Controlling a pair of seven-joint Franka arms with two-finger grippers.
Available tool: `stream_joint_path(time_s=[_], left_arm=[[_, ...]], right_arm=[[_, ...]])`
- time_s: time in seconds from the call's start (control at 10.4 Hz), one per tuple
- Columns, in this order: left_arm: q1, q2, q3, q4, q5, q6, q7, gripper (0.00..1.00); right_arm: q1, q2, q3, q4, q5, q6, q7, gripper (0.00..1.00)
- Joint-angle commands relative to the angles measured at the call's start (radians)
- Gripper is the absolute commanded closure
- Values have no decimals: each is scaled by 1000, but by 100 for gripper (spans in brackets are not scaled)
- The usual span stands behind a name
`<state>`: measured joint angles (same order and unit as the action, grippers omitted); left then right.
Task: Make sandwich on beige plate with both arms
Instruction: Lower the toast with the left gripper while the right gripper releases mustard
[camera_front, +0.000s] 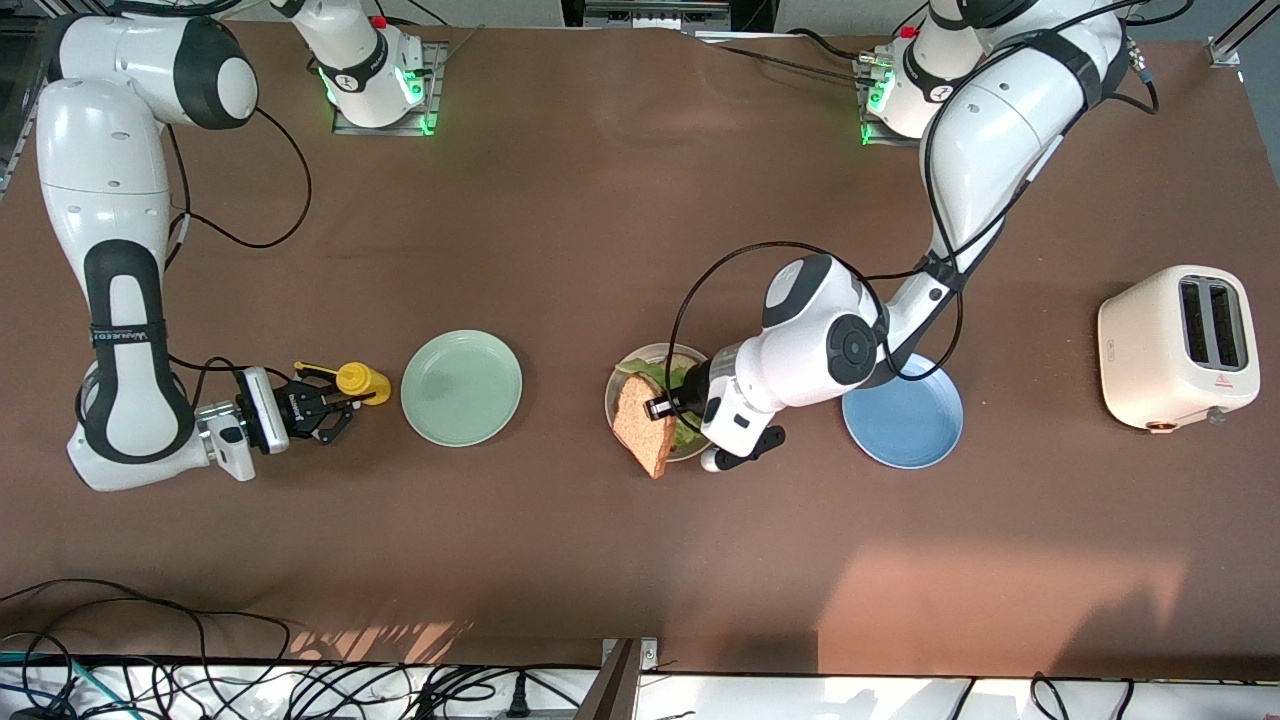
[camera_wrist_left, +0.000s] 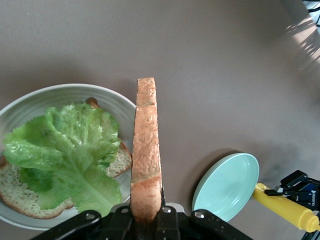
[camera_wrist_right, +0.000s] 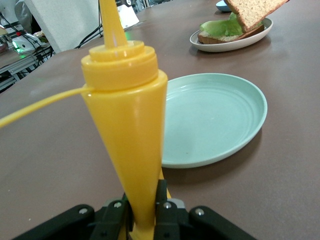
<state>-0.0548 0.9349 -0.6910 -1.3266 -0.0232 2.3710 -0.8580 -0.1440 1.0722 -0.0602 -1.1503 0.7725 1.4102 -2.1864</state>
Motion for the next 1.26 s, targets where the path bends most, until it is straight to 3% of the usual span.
stream_joint_path(time_s=[0.0, 0.19, 0.29, 0.58, 0.68, 0.87, 0.97, 1.06, 1.16], left_arm=[[-7, -13, 13, -28, -27, 7, 1, 100], [-7, -13, 19, -49, -27, 4, -9, 100], [-8, -11, 30, -52, -27, 2, -9, 100], [-7, -13, 51, -86, -26, -15, -10, 100], [-7, -14, 64, -86, -26, -45, -10, 96], [-3, -14, 74, -86, -26, -81, -10, 85], [-5, -14, 91, -86, -24, -96, -10, 73], [-5, -14, 97, -86, -23, -107, -10, 50], [-5, -14, 103, -86, -18, -108, -10, 20]], right_arm=[[-11, 21, -27, 37, 25, -22, -13, 85], [-9, 21, -30, 37, 25, -22, -13, 66], [-9, 21, -32, 37, 25, -22, -13, 64], [-9, 21, -67, 37, 25, -22, -15, 42], [-9, 21, -76, 37, 25, -22, -16, 25], [-9, 15, -105, 37, 25, -20, -35, 21], [-8, 8, -112, 37, 25, -20, -35, 5], [-8, -1, -128, 37, 24, -19, -58, 0], [-8, -29, -144, 29, 22, -17, -68, 0]])
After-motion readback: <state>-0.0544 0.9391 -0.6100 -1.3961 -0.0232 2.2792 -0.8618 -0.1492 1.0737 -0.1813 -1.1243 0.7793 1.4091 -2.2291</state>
